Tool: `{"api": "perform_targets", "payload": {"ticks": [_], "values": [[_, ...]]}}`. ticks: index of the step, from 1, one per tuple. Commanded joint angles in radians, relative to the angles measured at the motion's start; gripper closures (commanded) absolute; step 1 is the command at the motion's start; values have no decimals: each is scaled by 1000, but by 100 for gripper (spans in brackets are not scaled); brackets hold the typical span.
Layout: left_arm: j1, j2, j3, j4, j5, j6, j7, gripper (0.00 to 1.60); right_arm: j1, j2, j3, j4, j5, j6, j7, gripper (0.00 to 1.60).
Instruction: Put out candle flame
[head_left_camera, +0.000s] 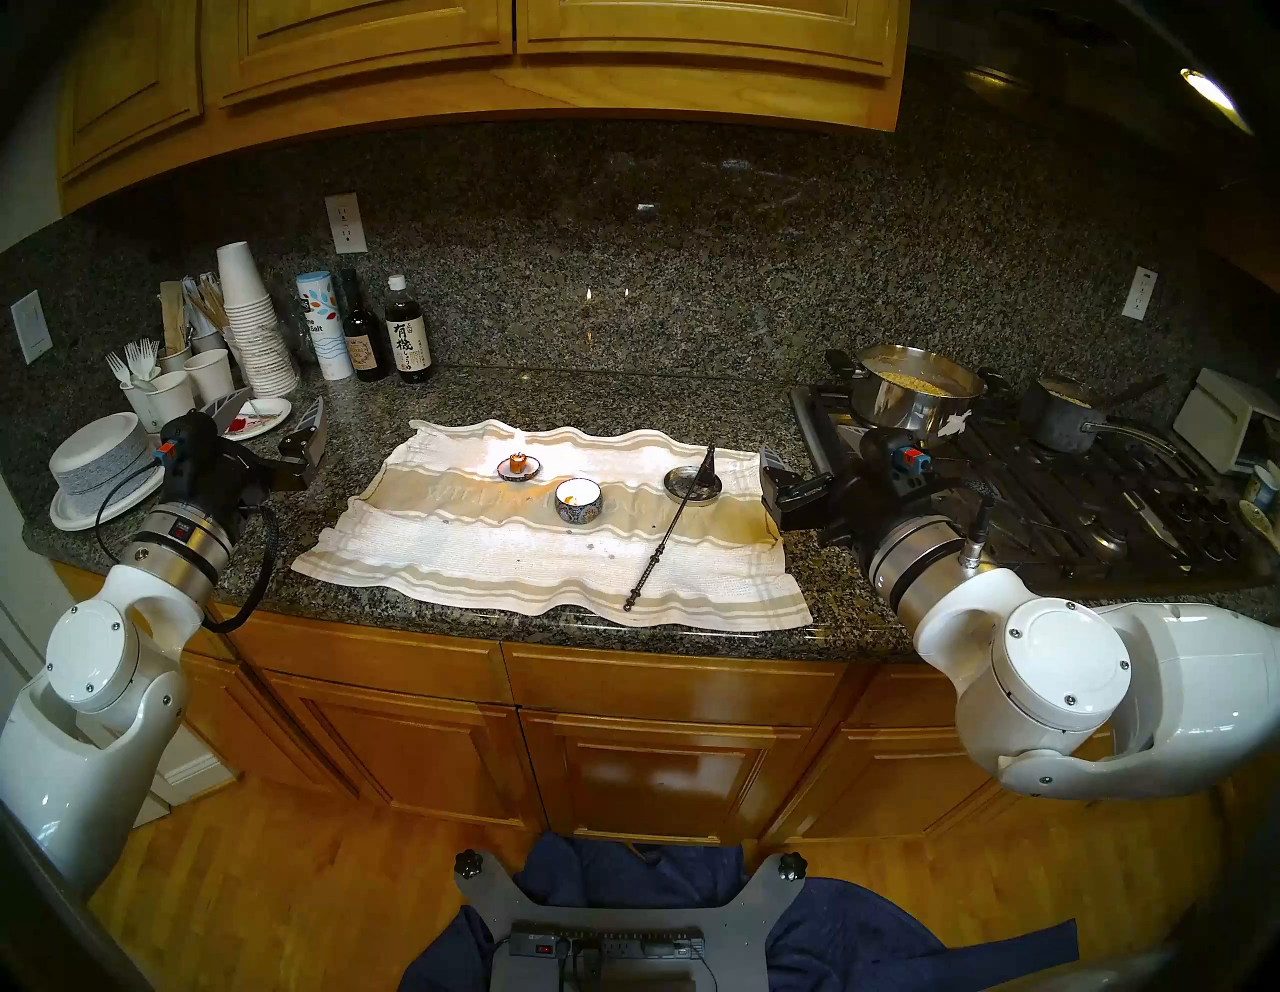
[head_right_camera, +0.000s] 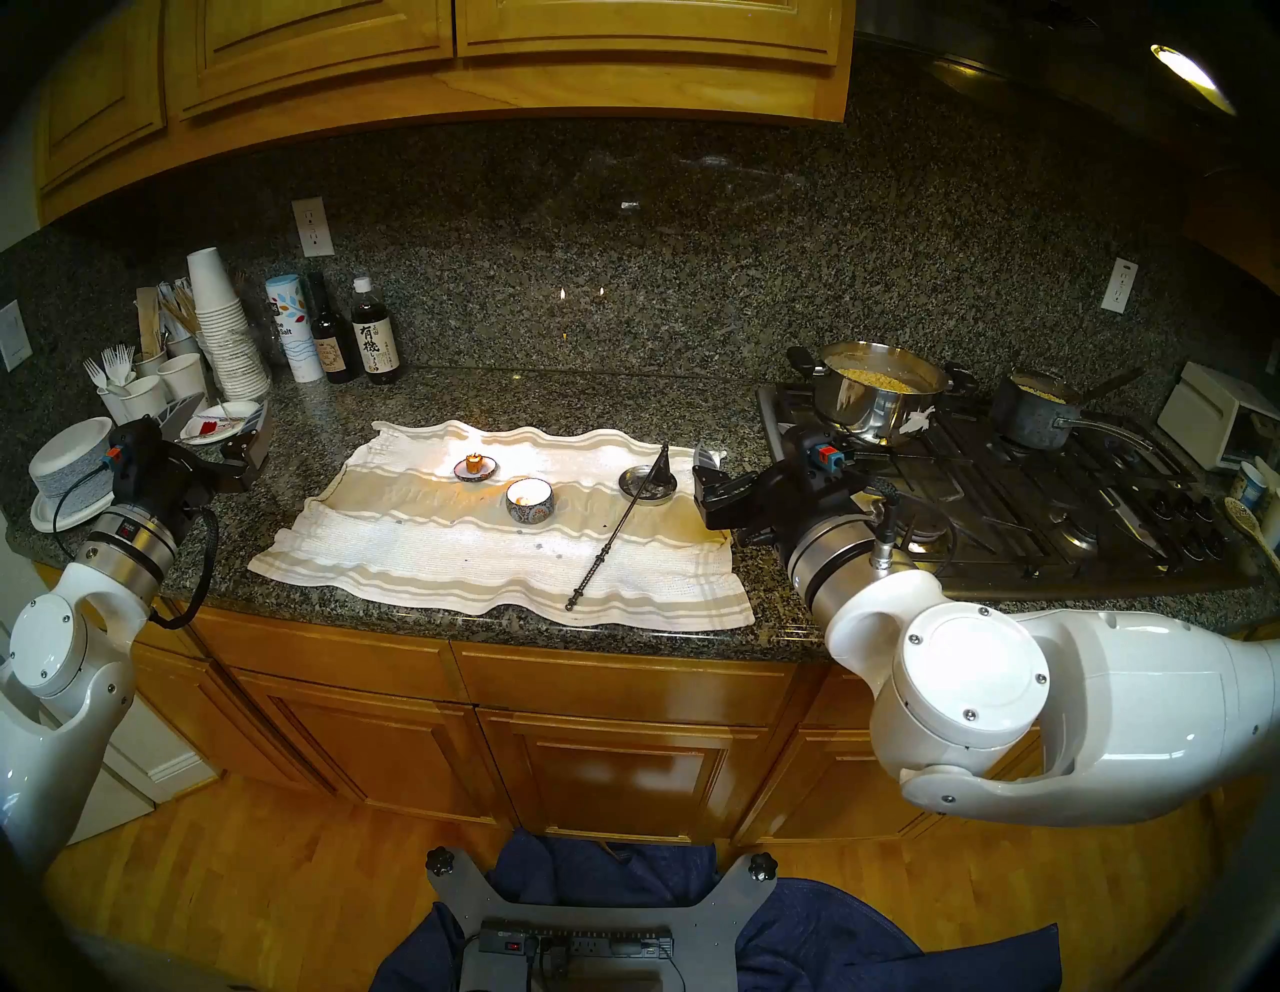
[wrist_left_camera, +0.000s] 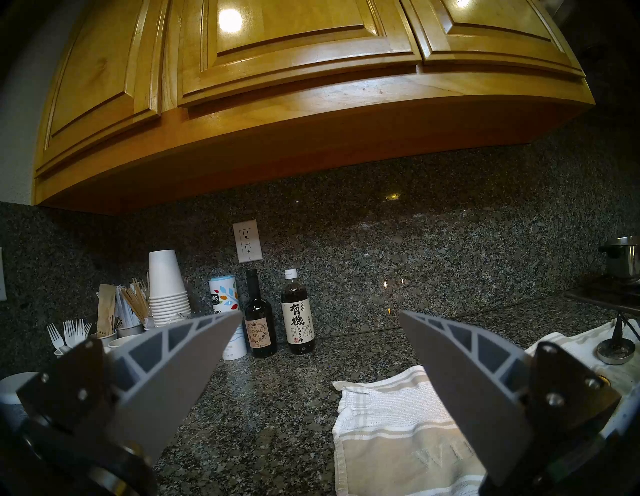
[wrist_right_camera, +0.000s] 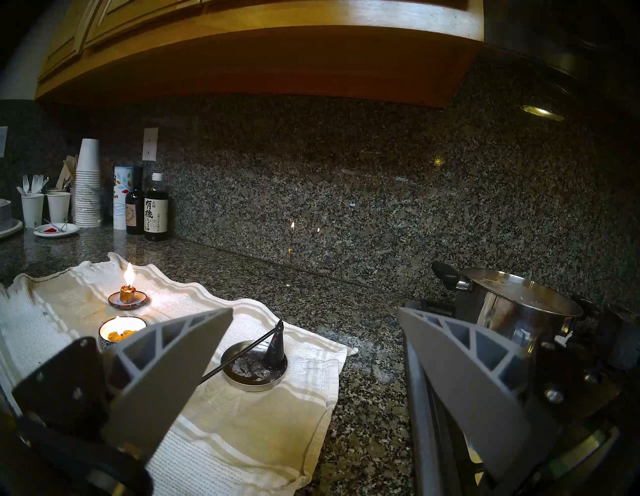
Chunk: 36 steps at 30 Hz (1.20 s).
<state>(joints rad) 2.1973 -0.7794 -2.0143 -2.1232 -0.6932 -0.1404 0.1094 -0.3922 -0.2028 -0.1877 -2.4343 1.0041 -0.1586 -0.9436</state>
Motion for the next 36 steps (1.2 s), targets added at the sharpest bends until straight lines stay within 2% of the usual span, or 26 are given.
{"api": "perform_targets", "payload": {"ticks": [1,7,12,23,30,36], "values": [[-48,27,8,-40,-26,6,-7,0,20,-1,19,-3,-11,-2,0,0],[-102,71,68,-73,-51,26,-23,0,21,-1,18,-3,-10,-2,0,0],[-142,110,147,-118,-86,69,-53,0,21,-1,18,-3,-9,-3,0,0],[-191,153,268,-193,-98,142,-96,0,22,-1,17,-3,-9,-2,0,0],[-249,151,362,-222,-91,169,-88,0,22,-1,17,-3,-10,-2,0,0],[-274,138,386,-222,-84,173,-73,0,22,-1,17,-3,-10,-2,0,0]]}}
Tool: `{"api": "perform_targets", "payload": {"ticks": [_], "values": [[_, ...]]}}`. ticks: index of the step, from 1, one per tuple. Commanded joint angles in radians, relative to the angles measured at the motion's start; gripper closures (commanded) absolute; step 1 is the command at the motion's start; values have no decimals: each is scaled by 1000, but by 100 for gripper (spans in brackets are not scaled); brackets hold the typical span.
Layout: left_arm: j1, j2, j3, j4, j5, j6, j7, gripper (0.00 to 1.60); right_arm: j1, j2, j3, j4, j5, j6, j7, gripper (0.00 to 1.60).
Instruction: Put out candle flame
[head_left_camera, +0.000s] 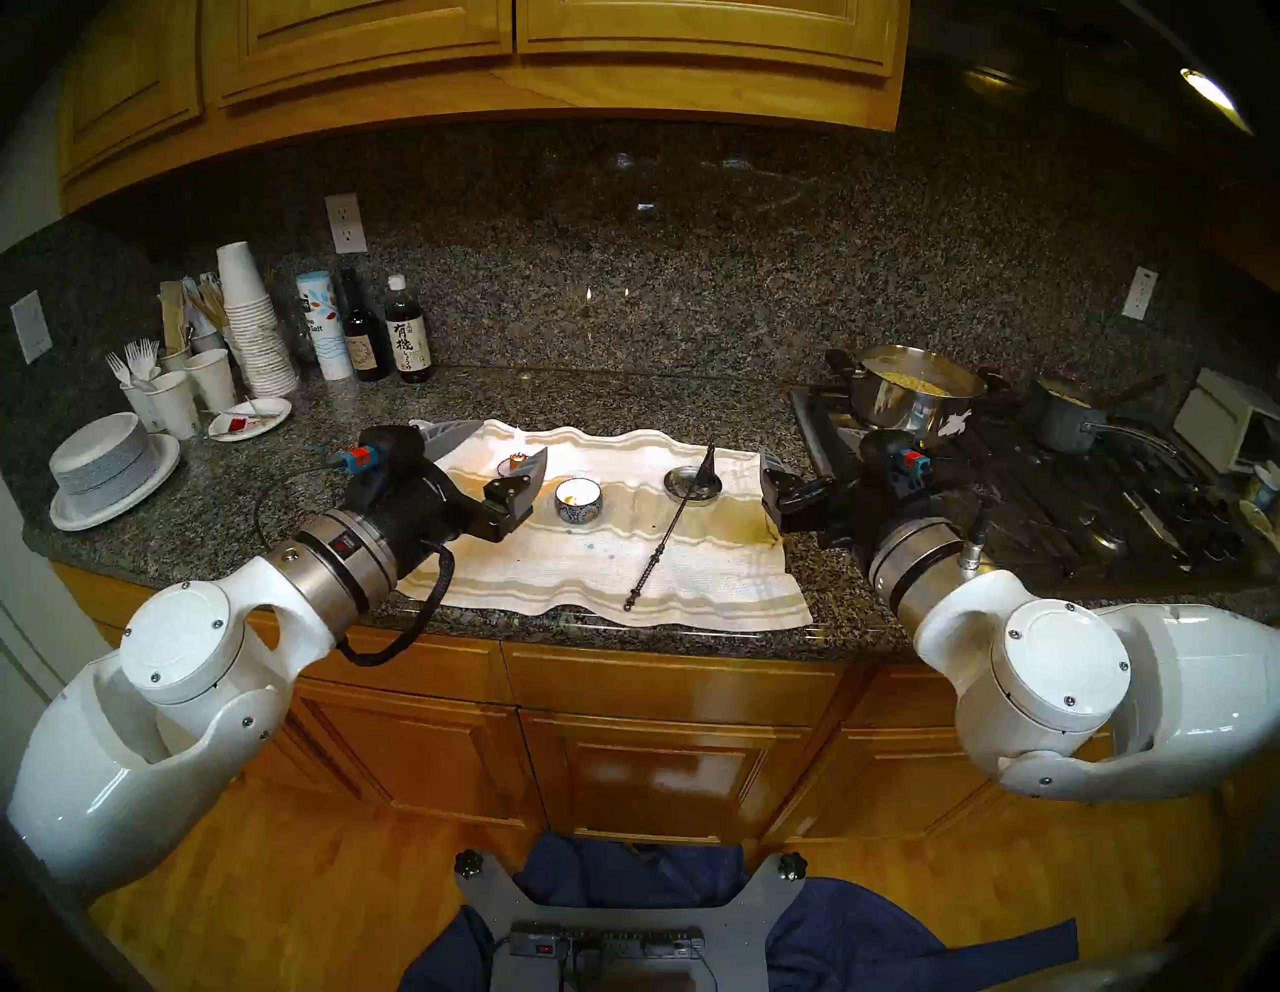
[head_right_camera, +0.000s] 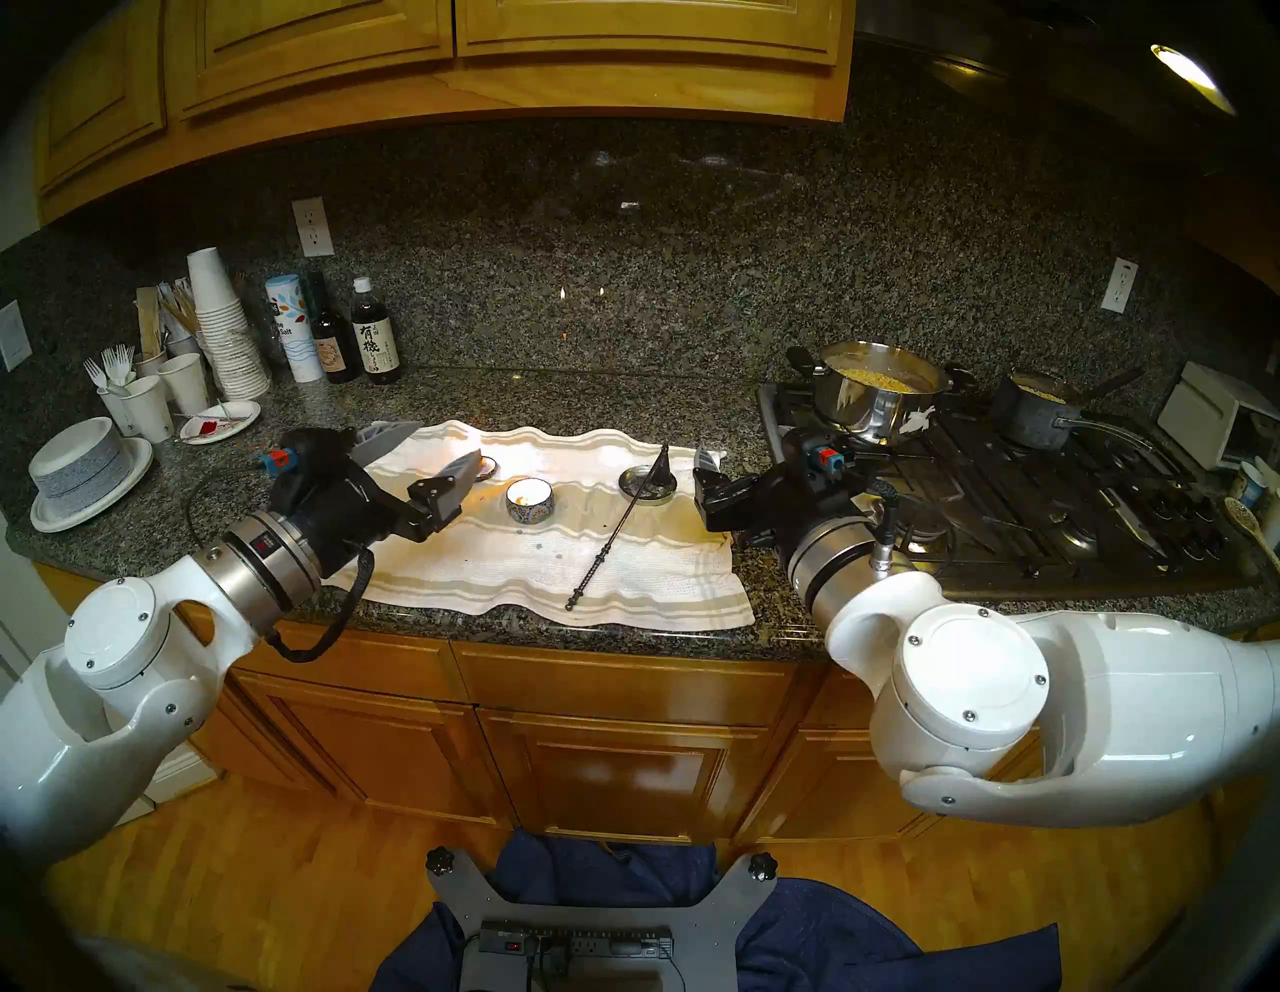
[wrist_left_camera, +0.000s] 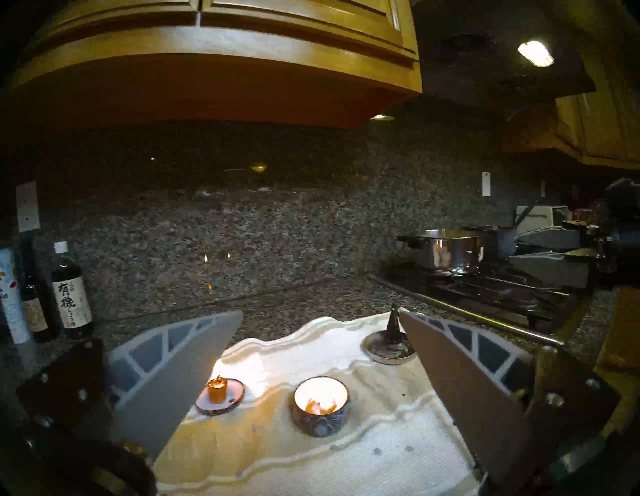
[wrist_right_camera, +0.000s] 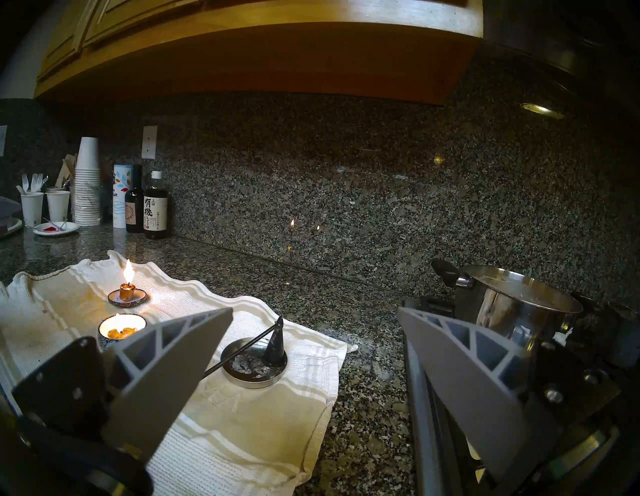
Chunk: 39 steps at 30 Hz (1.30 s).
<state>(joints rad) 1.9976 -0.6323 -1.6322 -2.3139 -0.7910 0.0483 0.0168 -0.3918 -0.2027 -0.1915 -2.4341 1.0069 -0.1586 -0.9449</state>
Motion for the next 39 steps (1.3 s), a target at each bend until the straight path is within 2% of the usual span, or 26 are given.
{"api": "perform_targets", "payload": {"ticks": [1,9,10,12,14,20,22,24,27,29,32,33,35,38,39], "values": [[-78,-9,7,-31,15,-15,22,0,22,-1,21,-3,-13,-2,1,0],[-92,-12,22,-29,23,-14,34,0,22,-1,21,-3,-13,-2,1,0],[-88,-15,16,-31,1,-3,33,0,22,-1,21,-3,-13,-2,1,0],[-87,-8,22,-29,20,-6,31,0,22,-1,21,-3,-14,-2,1,0],[-106,-19,49,-25,-2,-9,16,0,22,-1,21,-3,-14,-2,1,0],[-198,-29,173,-1,5,14,-13,0,22,-1,20,-3,-13,-2,1,0],[-199,-46,191,-3,12,18,-20,0,22,-1,20,-3,-13,-2,1,0],[-238,-67,230,8,17,34,-21,0,22,-1,20,-3,-12,-2,1,0],[-239,-88,241,12,38,49,-29,0,22,-1,20,-3,-12,-2,1,0],[-279,-115,286,33,56,81,-42,0,22,-2,20,-3,-12,-3,1,0],[-281,-139,296,38,66,107,-56,0,22,-2,20,-3,-12,-3,1,0],[-310,-150,321,49,64,123,-58,0,22,-2,20,-3,-12,-3,1,0],[-307,-171,328,50,89,140,-72,0,22,-2,20,-3,-11,-3,0,0],[-351,-223,381,70,120,181,-82,0,22,-2,20,-3,-11,-3,0,0],[-351,-223,381,70,120,181,-82,0,22,-2,20,-3,-11,-3,0,0]]}}
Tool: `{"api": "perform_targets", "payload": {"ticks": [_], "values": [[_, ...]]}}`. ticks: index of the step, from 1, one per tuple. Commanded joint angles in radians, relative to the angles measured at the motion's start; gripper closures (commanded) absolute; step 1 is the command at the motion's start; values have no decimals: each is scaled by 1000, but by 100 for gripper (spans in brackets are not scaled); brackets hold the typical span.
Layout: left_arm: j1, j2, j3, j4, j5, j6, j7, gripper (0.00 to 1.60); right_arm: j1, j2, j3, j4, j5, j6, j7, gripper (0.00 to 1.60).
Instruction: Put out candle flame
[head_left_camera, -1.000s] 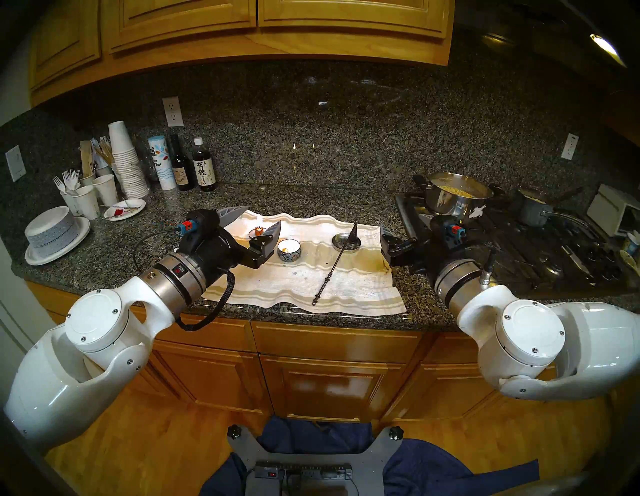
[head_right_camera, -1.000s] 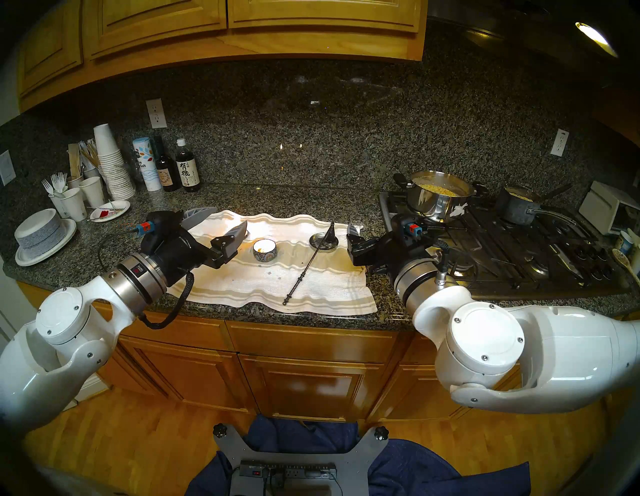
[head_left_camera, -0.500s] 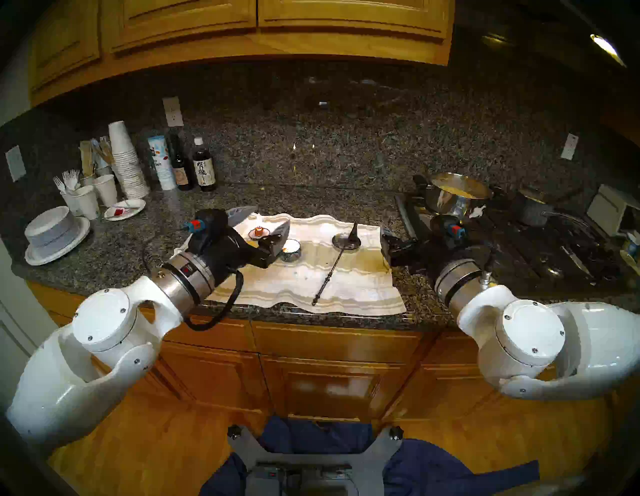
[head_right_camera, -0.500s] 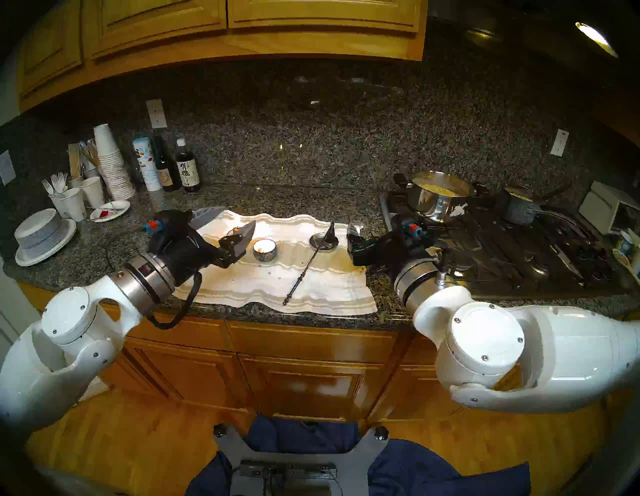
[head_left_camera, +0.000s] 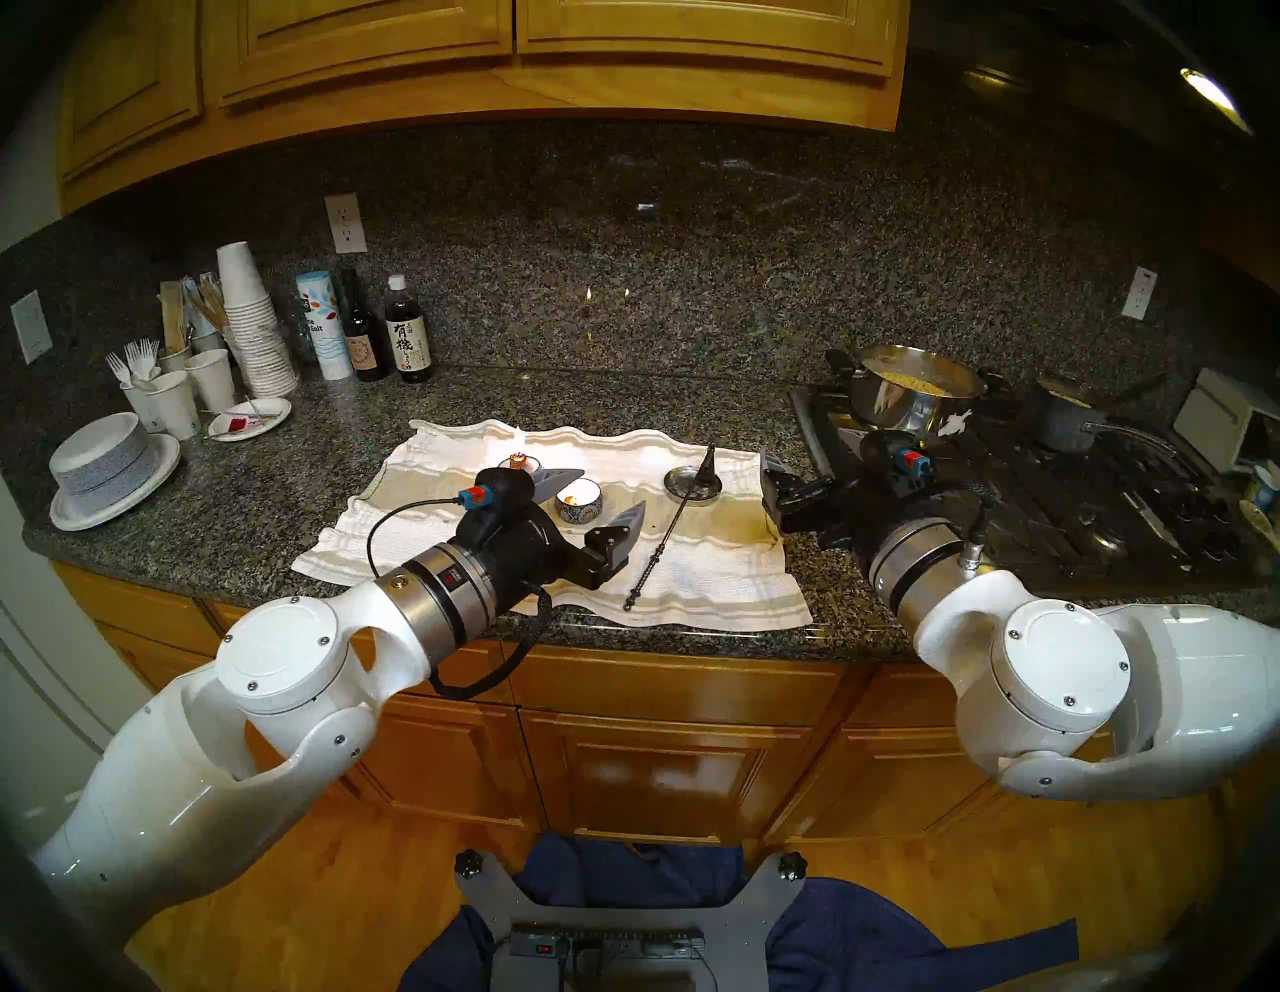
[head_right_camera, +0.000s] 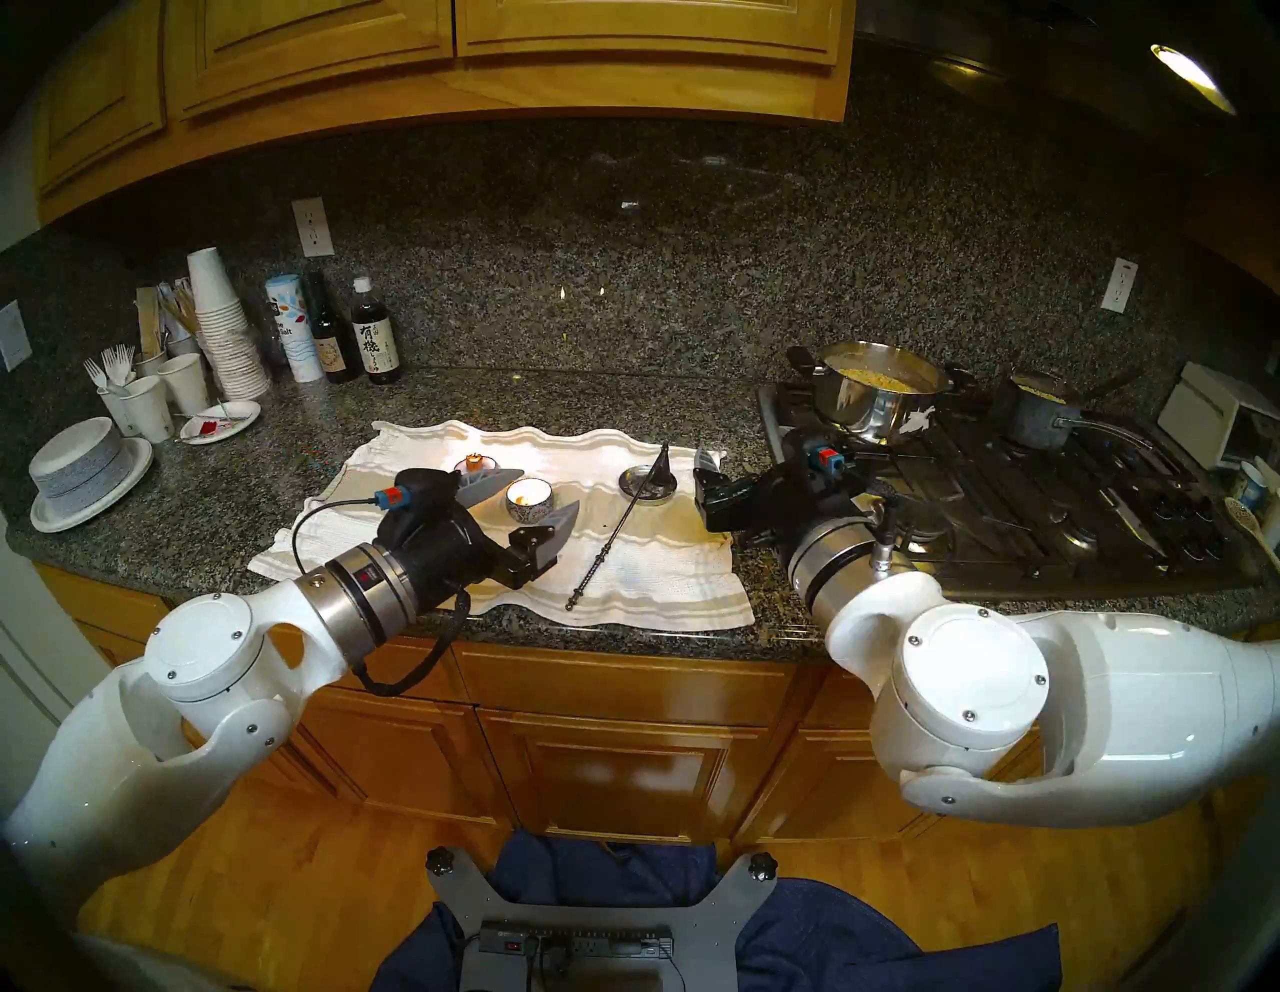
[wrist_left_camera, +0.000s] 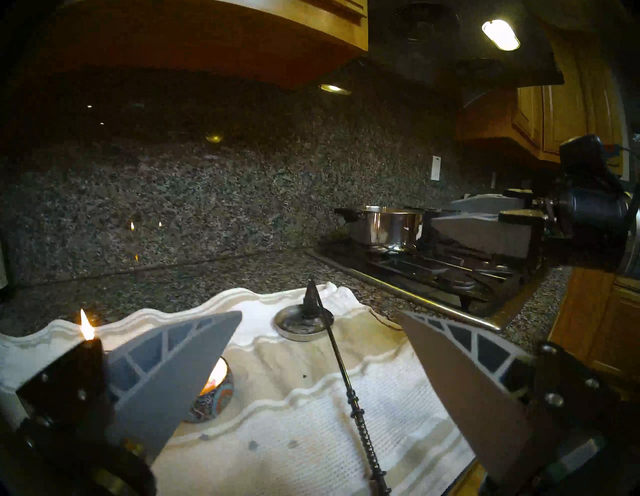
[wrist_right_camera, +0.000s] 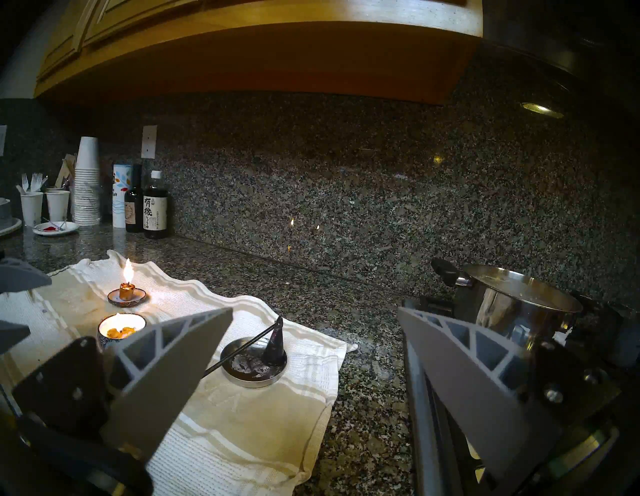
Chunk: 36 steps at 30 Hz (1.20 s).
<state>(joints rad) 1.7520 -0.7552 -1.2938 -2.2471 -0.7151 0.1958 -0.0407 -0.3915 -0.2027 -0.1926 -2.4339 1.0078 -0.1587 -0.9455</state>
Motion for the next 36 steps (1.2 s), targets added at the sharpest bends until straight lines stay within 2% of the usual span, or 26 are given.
{"api": "perform_targets", "payload": {"ticks": [1,2,4,5,9,14,18,19,26,35,36], "values": [[-110,-110,50,6,52,42,-30,0,22,-2,21,-3,-11,-3,1,0],[-137,-138,78,22,72,61,-32,0,22,-2,21,-3,-11,-3,1,0],[-133,-139,84,21,76,64,-32,0,22,-2,21,-3,-11,-3,1,0],[-163,-173,109,37,95,87,-34,0,22,-2,20,-3,-11,-3,1,0],[-176,-192,132,49,117,106,-30,0,22,-2,20,-3,-11,-3,1,0],[-235,-261,169,103,167,163,-13,0,22,-2,21,-3,-11,-3,1,0],[-268,-293,187,141,194,183,1,0,22,-2,21,-3,-11,-2,1,0],[-260,-296,183,140,200,182,3,0,22,-2,21,-3,-11,-2,1,0],[-330,-333,219,188,206,212,10,0,23,-2,20,-3,-11,-2,1,0],[-363,-368,235,225,210,253,28,0,23,-2,20,-3,-13,-2,1,0],[-364,-368,234,228,210,255,30,9,23,-2,20,-3,-13,-2,1,0]]}}
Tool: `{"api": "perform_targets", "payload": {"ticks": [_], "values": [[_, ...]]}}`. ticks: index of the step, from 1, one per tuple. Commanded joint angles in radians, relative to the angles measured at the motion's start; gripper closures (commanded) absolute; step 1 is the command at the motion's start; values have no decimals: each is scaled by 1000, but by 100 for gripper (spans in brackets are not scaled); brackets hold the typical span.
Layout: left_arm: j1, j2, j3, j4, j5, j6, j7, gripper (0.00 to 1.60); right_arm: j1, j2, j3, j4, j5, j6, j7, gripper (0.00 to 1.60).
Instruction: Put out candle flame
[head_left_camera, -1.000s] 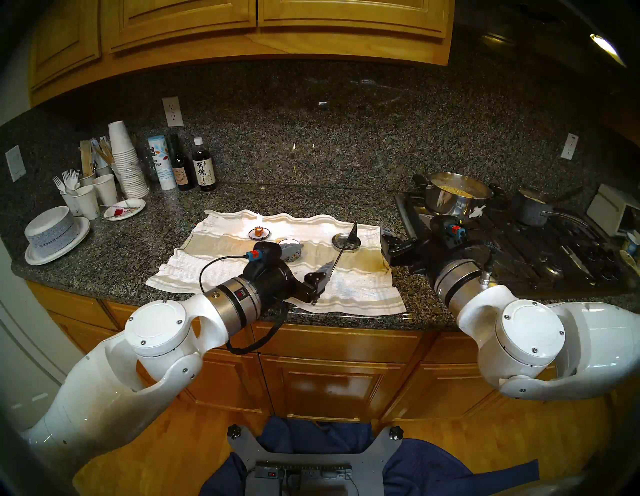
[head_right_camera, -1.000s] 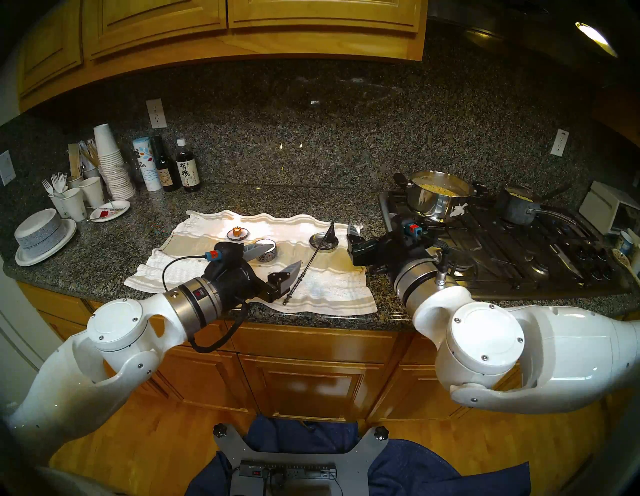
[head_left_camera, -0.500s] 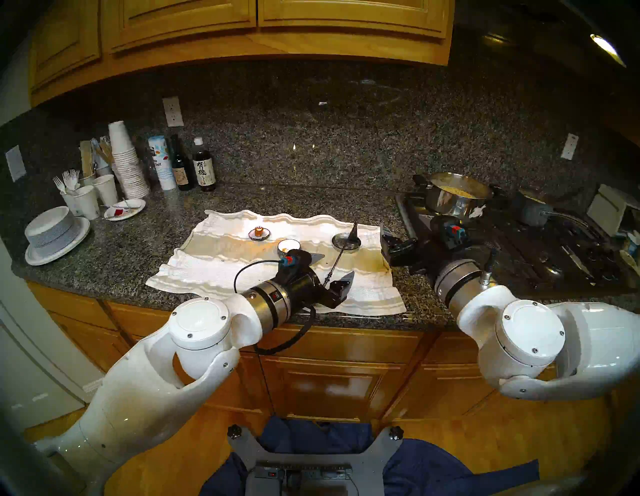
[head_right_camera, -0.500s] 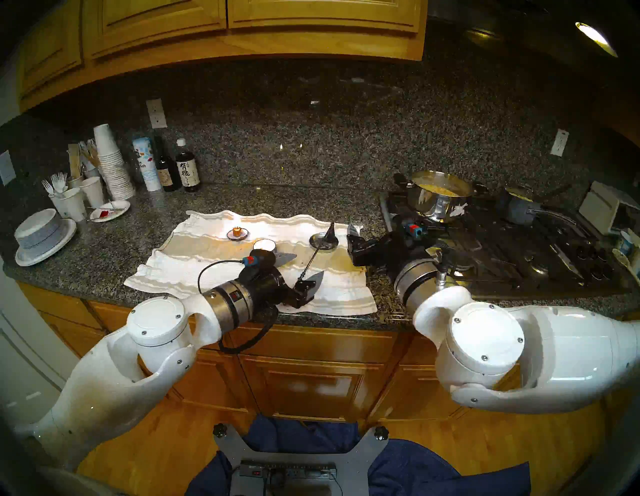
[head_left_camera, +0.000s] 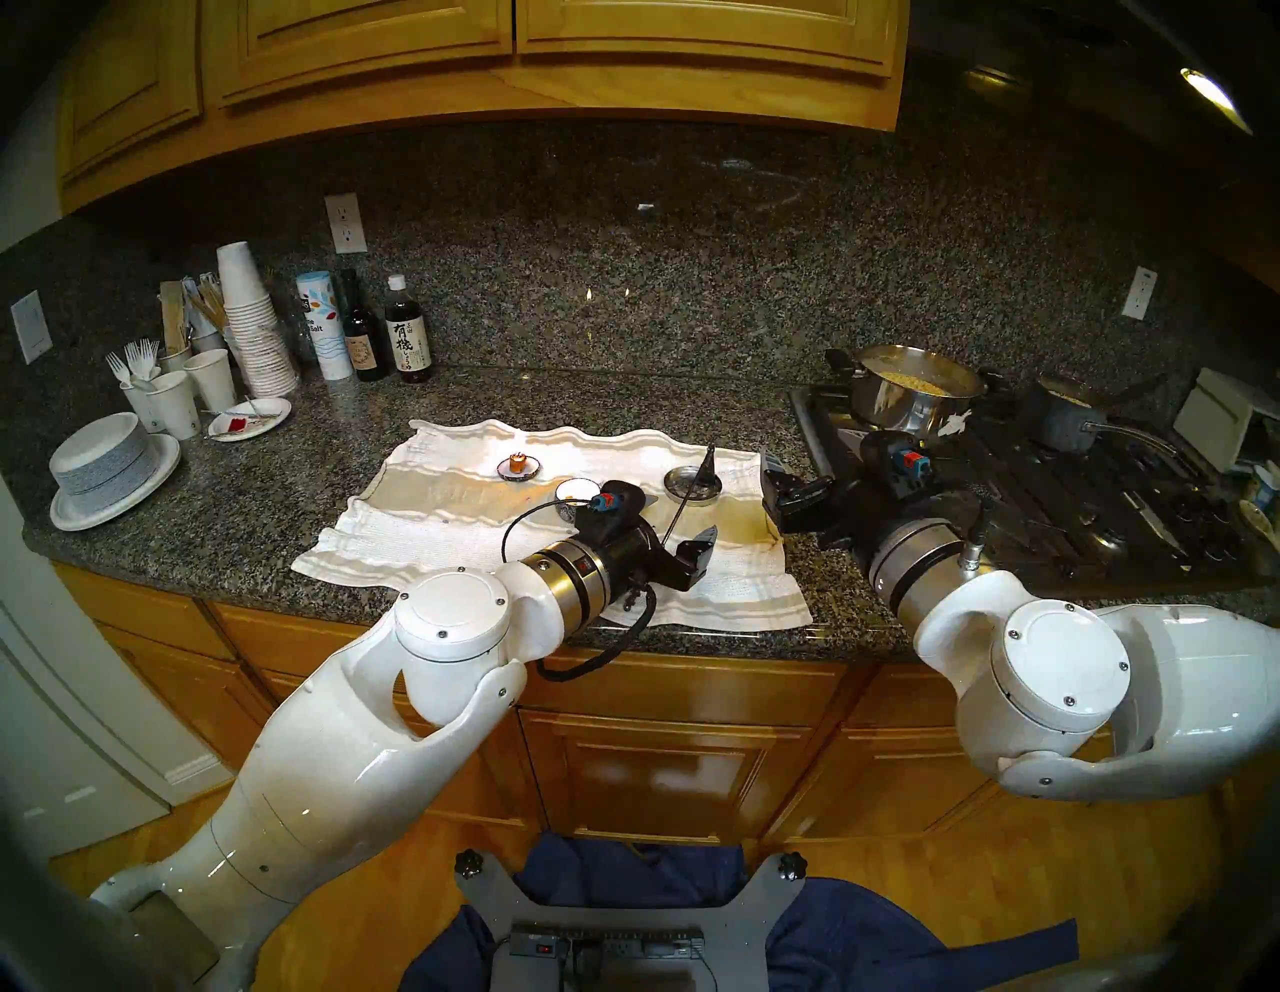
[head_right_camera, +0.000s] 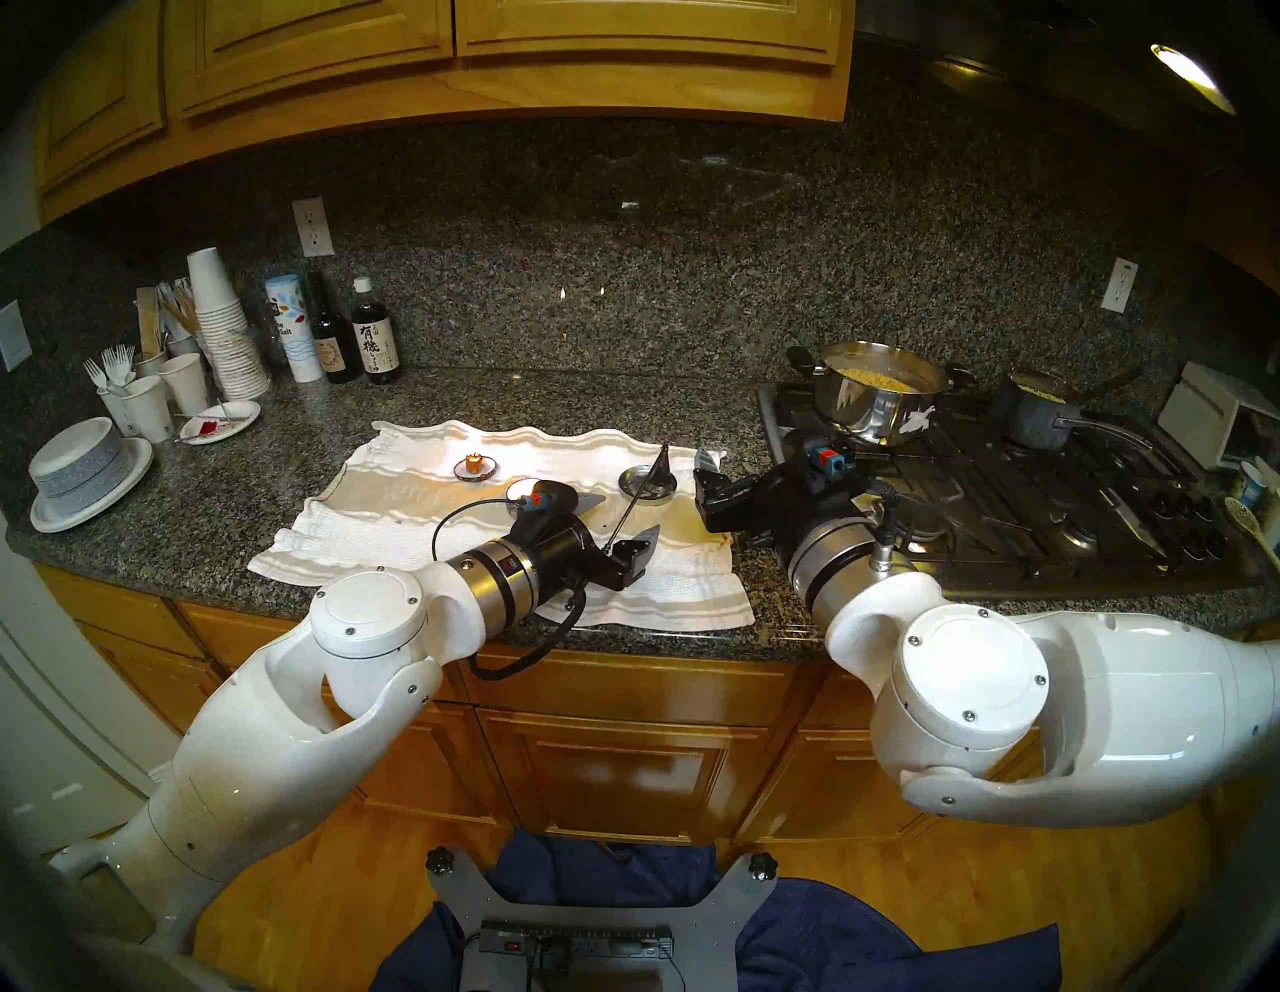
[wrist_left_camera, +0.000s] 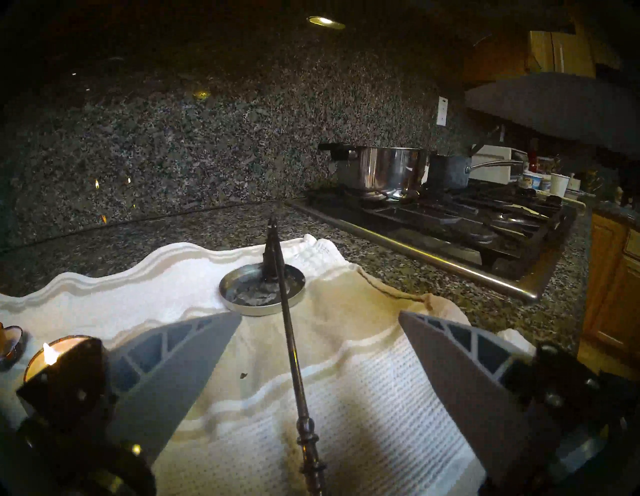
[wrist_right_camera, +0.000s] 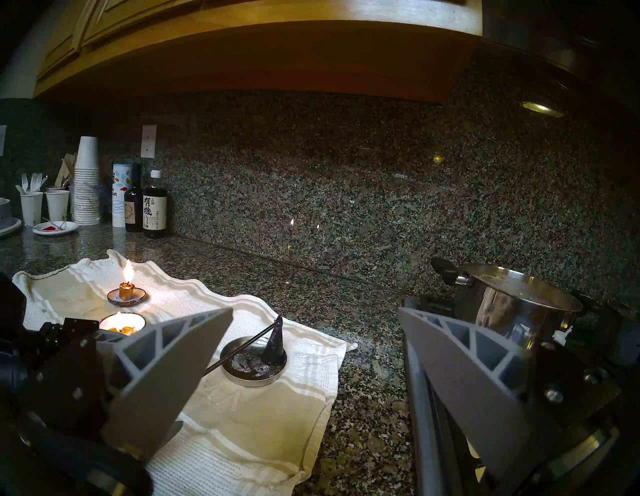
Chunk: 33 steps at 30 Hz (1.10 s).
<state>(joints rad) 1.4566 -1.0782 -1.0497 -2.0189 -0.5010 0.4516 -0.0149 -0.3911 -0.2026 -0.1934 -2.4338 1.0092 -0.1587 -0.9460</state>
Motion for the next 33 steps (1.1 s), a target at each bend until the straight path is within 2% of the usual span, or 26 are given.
{"api": "perform_targets", "payload": {"ticks": [1,5,7,16,19,21,29,33], "values": [[-69,-46,-11,1,-4,3,7,23,23,-2,21,-3,-14,-2,2,0],[-68,-47,-15,5,-6,11,12,25,23,-2,21,-3,-15,-2,2,0],[-67,-49,-18,6,-13,19,11,37,23,-2,21,-3,-15,-2,2,0],[-67,-48,-10,29,-15,20,10,19,23,-2,21,-3,-15,-2,2,0],[-65,-46,-9,34,-16,19,8,21,23,-2,21,-3,-15,-2,2,0],[-64,-45,-10,39,-15,18,8,31,23,-2,21,-3,-16,-2,2,0],[-68,-46,-1,60,-6,17,5,33,23,-2,21,-3,-16,-2,2,0],[-67,-47,2,70,-2,15,3,39,23,-2,21,-3,-16,-2,2,0]]}}
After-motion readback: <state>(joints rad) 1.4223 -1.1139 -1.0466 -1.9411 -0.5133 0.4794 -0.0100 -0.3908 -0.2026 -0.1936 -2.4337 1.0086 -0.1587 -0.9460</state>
